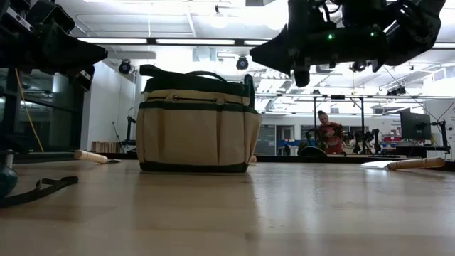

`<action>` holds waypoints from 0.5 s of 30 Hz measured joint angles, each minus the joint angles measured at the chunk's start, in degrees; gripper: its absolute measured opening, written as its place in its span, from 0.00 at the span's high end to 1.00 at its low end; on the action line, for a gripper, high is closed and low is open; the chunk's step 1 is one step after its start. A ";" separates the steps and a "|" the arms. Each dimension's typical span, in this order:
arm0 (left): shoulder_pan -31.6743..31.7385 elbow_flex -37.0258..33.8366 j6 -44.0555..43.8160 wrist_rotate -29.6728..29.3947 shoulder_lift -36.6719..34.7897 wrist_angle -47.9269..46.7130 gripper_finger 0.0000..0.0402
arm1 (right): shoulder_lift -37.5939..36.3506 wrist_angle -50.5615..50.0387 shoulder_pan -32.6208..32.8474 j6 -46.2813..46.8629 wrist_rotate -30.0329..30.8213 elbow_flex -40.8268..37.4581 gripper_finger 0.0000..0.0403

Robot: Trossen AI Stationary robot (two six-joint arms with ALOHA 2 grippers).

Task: Pick & Place Garden tools in Gardening bag
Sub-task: Put the green shear scissors into the light brown gardening bag

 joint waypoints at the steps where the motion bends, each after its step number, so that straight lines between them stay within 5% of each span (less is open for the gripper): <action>1: 0.00 0.00 0.01 0.00 -0.01 0.00 0.95 | 0.00 -0.11 -0.19 0.00 -0.08 0.00 0.81; 15: 0.00 0.00 0.00 0.00 0.00 0.00 0.95 | 3.45 -2.29 -0.56 4.65 -1.60 0.00 0.81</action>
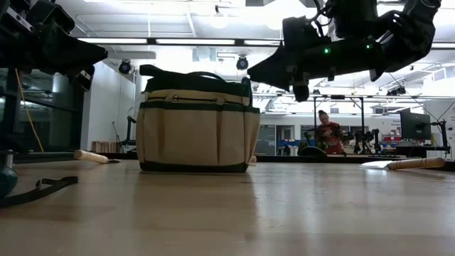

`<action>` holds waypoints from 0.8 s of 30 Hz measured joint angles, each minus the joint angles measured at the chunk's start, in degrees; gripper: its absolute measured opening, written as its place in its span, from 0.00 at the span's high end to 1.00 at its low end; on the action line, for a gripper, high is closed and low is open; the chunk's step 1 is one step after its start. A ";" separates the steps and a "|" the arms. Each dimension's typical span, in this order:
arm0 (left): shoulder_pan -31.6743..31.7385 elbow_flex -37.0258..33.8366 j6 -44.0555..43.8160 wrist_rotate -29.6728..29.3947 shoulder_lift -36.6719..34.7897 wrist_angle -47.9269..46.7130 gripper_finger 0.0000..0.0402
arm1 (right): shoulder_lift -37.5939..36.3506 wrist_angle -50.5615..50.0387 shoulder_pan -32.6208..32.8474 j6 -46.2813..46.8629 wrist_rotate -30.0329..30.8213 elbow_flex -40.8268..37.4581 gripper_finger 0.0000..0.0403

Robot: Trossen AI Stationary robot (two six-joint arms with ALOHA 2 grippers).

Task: Pick & Place Garden tools in Gardening bag
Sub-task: Put the green shear scissors into the light brown gardening bag

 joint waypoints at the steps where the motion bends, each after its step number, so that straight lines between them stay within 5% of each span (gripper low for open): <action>1: 0.00 0.00 -0.01 0.00 -0.01 0.00 0.95 | -0.02 0.14 0.00 -0.06 -0.44 0.00 0.81; 11: 0.00 0.00 -0.24 0.02 -0.01 0.00 0.95 | -3.28 5.23 0.00 -3.89 -0.54 0.00 0.81; 24: 0.00 0.00 0.02 -0.02 0.00 0.00 0.95 | -3.26 -2.25 0.00 -1.97 -0.30 -0.02 0.81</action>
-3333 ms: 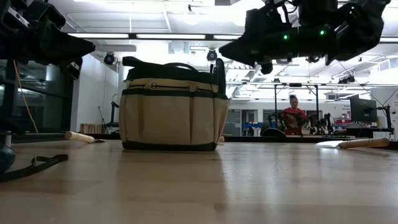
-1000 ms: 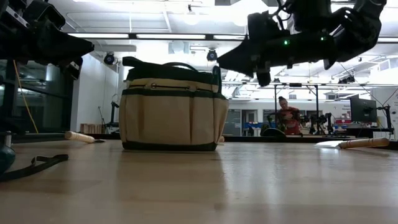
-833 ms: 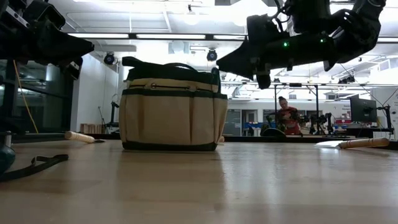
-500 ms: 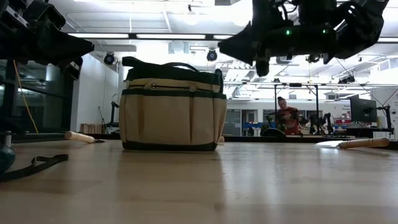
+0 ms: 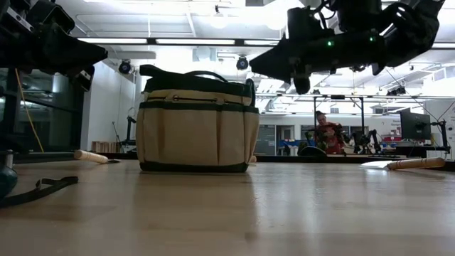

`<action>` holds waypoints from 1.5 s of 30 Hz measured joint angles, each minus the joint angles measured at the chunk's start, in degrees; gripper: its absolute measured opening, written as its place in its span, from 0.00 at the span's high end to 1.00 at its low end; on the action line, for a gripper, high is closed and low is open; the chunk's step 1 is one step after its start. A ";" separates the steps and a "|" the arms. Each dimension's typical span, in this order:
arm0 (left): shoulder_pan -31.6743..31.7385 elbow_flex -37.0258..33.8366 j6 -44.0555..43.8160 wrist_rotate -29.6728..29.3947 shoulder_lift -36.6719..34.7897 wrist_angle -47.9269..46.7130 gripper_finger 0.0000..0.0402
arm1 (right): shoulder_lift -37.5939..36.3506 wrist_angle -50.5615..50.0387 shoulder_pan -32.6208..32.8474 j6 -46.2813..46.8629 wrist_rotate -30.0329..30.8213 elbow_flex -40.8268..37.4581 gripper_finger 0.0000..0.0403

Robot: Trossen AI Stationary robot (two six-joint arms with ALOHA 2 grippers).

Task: Pick & Place Garden tools in Gardening bag
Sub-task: Put the green shear scissors into the light brown gardening bag

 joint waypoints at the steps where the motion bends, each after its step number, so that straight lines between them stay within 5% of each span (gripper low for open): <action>1: 0.00 0.00 0.01 0.00 -0.01 0.00 0.95 | 0.00 -0.51 -0.01 0.62 0.01 0.00 0.81; 16: 0.00 0.00 0.02 0.04 -0.01 0.00 0.95 | -4.39 -1.34 0.51 -1.43 6.15 0.00 0.81; 29: 0.00 0.00 0.02 0.42 -0.01 -0.04 0.95 | -18.23 -22.28 4.72 0.35 20.22 0.00 0.81; 45: 0.00 0.00 -0.02 0.46 0.00 -0.07 0.95 | -18.75 -27.47 8.66 2.77 27.28 0.00 0.81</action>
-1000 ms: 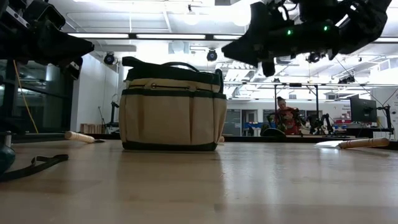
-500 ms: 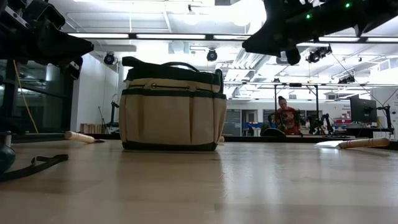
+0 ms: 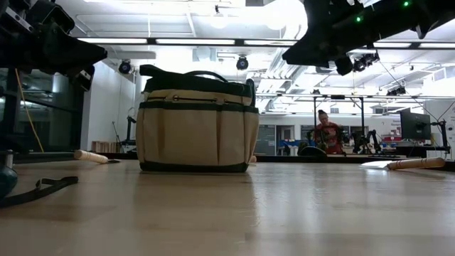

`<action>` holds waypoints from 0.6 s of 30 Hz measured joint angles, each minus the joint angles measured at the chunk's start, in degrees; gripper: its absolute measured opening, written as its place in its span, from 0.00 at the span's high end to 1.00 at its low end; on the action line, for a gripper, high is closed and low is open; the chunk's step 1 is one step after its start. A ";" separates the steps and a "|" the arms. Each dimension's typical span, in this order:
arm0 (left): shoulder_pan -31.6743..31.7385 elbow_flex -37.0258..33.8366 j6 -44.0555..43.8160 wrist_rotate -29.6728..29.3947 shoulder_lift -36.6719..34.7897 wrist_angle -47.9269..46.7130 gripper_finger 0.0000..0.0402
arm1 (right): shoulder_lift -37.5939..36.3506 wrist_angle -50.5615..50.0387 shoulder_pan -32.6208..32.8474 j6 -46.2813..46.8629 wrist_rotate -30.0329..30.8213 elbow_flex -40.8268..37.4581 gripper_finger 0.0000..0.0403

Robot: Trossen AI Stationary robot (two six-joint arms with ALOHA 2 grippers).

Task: Pick & Place Garden tools in Gardening bag
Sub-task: Put the green shear scissors into the light brown gardening bag

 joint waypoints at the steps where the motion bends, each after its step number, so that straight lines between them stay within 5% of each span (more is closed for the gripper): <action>1: 0.00 0.00 0.00 0.00 -0.02 0.00 0.95 | 0.00 -0.28 0.00 0.67 -0.03 0.00 0.81; 18: 0.00 0.00 -0.38 0.18 0.00 -0.02 0.95 | -0.96 -7.00 -1.17 10.94 2.43 0.00 0.50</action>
